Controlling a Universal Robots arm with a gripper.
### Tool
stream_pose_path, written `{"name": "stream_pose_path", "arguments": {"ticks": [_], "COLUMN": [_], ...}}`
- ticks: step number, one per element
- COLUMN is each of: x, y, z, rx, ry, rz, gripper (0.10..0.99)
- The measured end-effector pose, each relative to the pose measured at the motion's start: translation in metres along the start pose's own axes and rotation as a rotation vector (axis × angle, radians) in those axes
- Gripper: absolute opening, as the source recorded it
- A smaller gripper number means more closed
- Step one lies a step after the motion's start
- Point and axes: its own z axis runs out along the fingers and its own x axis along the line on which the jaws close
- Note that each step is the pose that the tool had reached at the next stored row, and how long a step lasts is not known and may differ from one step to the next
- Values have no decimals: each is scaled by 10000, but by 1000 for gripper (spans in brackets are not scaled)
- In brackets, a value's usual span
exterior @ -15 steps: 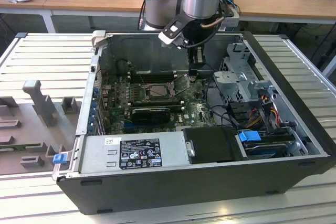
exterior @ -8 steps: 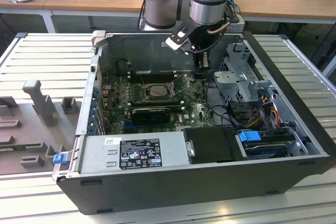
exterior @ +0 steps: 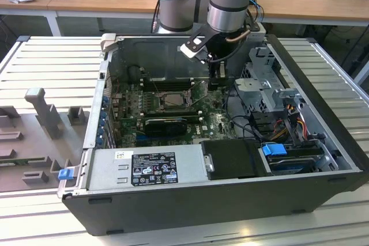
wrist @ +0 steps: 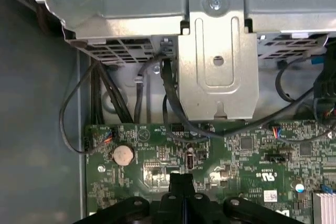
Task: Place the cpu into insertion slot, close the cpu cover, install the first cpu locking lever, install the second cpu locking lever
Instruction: 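Close the cpu cover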
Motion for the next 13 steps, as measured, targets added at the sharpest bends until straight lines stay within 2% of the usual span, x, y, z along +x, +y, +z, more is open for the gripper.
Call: {"name": "stream_pose_path", "arguments": {"ticks": [6,13], "x": [-2,-4], "y": [-108,-174], "z": [-9,-10], "rx": [1,2], "ry": [1,2], "rz": [-3,-1], "gripper": [106,106]}}
